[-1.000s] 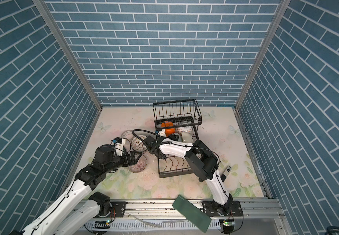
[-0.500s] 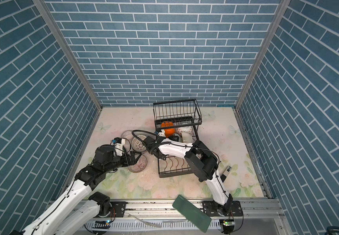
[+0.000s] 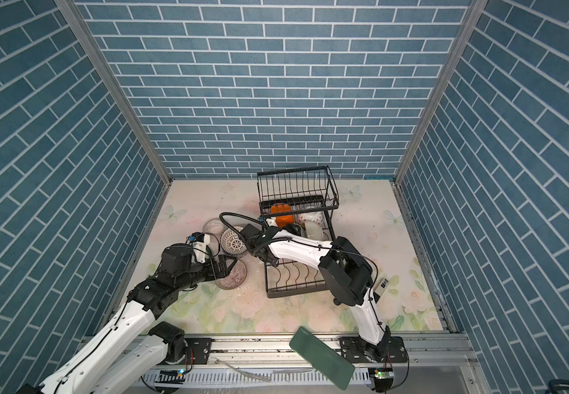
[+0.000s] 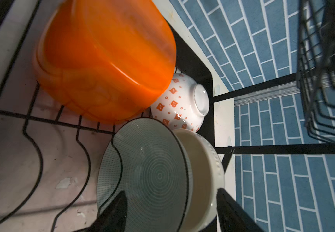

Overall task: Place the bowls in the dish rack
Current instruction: 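Open the right gripper and withdraw it toward the purple-striped bowl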

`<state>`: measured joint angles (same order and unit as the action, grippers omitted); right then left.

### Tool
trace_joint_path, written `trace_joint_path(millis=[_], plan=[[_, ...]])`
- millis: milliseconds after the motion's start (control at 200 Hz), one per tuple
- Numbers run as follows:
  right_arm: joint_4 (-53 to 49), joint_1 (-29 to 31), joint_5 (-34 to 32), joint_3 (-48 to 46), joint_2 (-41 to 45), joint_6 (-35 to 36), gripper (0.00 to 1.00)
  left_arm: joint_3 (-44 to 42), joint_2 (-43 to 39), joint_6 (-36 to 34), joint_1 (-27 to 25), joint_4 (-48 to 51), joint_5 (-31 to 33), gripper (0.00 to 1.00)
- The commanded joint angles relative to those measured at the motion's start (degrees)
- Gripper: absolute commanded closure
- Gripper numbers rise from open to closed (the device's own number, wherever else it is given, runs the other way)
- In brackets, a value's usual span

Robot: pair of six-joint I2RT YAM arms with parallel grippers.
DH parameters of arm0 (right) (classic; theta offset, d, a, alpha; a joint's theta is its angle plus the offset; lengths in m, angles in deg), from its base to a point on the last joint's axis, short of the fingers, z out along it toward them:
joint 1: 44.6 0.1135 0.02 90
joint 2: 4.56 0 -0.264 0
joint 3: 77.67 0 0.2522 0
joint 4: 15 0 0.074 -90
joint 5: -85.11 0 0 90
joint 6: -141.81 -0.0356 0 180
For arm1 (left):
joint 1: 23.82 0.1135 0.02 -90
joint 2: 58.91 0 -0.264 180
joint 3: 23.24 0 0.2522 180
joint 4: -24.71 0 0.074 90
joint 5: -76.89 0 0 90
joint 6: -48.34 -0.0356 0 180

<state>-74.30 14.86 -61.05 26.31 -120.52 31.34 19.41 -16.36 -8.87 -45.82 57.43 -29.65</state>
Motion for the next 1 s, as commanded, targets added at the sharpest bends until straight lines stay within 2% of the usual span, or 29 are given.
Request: trace_joint_path(millis=[0, 185, 480, 705, 995], plan=[[0.9, 0.5, 1.6, -0.4, 4.3, 0.8, 0.29, -0.9, 0.2, 0.1, 0.5, 0.3, 0.6, 0.0], [2.7, 0.9, 7.1, -1.5, 6.9, 2.5, 0.31, -0.8, 0.4, 0.6, 0.7, 1.5, 1.7, 0.0], [5.9, 1.0, 22.3, -6.5, 11.5, 2.9, 0.35, 0.7, 1.4, 1.8, 1.4, 7.5, 5.0, 0.0], [12.0, 1.1, 33.9, -11.6, 15.0, 3.8, 0.36, 0.7, 1.8, 2.5, 1.5, 9.9, 7.8, 0.0], [12.5, 1.4, 37.7, -12.2, 14.1, 5.0, 0.37, -0.1, 3.0, 2.6, 1.7, 10.3, 8.5, 0.0]])
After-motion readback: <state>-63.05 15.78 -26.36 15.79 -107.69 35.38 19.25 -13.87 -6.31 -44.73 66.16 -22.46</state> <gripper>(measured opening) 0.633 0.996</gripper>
